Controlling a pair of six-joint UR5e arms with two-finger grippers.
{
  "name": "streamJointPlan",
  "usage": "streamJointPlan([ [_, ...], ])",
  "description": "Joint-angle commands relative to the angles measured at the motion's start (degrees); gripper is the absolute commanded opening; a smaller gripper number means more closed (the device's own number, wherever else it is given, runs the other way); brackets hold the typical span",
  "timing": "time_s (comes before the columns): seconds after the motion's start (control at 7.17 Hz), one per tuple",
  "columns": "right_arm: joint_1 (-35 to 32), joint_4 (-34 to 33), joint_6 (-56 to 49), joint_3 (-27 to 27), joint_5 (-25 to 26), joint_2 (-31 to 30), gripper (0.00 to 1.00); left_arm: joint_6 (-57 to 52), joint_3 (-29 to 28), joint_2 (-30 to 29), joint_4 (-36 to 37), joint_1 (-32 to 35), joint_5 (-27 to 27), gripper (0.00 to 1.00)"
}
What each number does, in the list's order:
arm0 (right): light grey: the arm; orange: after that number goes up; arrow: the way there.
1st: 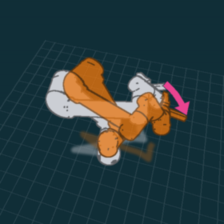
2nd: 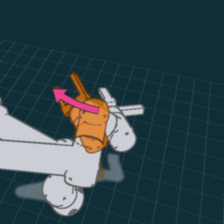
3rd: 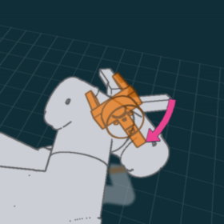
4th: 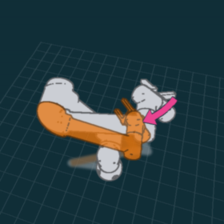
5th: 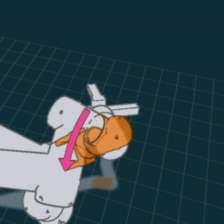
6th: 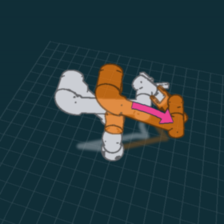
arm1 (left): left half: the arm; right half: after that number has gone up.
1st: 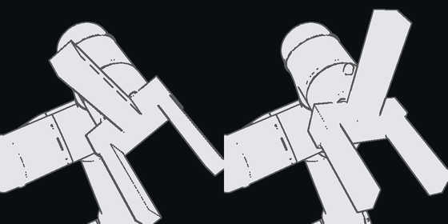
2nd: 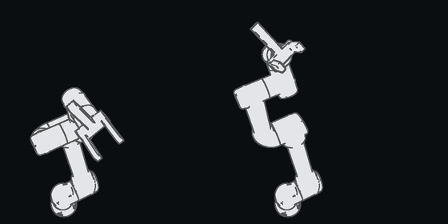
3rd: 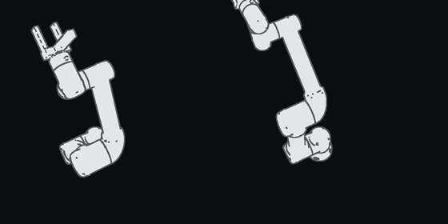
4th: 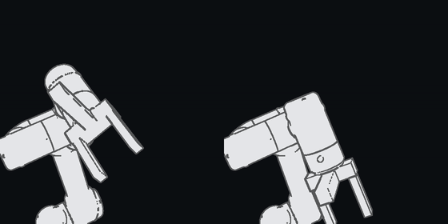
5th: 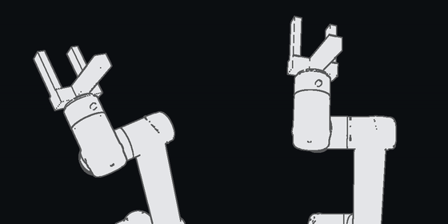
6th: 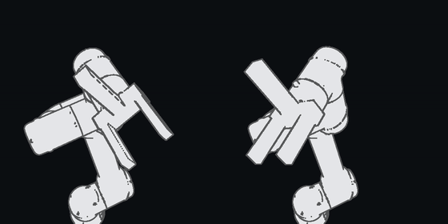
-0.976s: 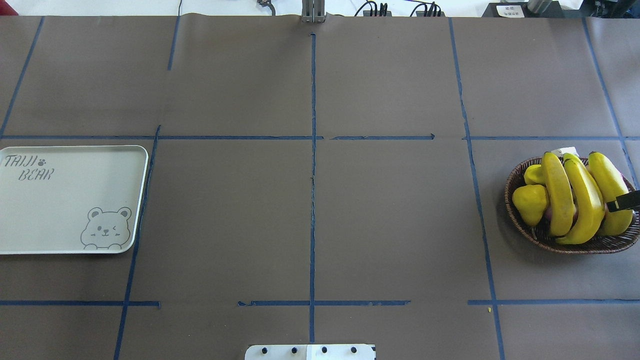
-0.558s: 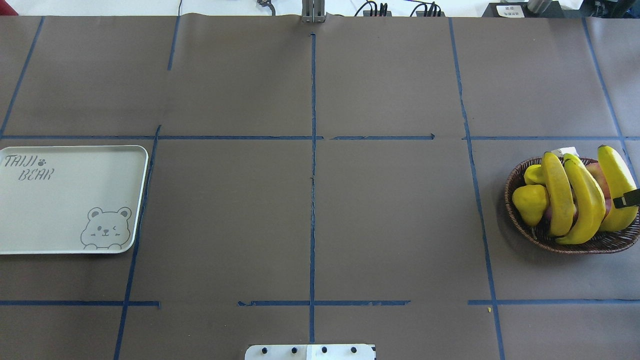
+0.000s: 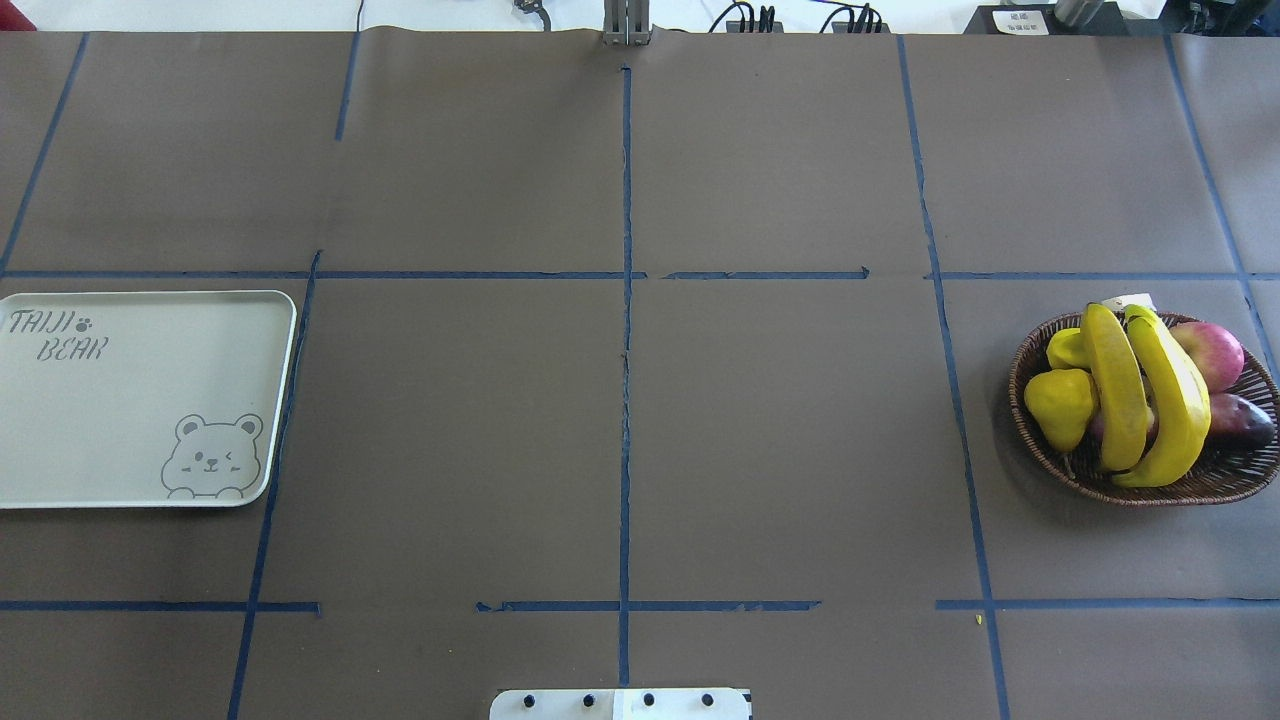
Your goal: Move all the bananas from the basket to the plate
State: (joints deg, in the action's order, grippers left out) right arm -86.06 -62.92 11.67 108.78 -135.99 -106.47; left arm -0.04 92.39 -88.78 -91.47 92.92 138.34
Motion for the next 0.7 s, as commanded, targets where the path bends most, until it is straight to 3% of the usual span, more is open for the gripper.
streamJointPlan([
  [0.0,-4.56,-21.72,-4.21,5.56,-0.42,12.97,0.00,2.39,2.08,-0.43,-0.11,-0.01,0.00,1.00],
  [0.14,0.14,-24.68,-1.07,5.05,-0.77,17.48,0.00,9.63,6.36,-0.69,-0.11,-0.97,-0.17,1.00],
  [0.28,6.45,-24.19,9.23,4.34,-0.68,21.35,0.00,18.15,8.92,-2.78,-2.03,-4.98,0.00,1.00],
  [0.56,16.32,-23.92,28.32,4.16,-0.59,29.87,0.01,37.54,7.12,-8.22,-15.94,-14.55,-0.17,1.00],
])
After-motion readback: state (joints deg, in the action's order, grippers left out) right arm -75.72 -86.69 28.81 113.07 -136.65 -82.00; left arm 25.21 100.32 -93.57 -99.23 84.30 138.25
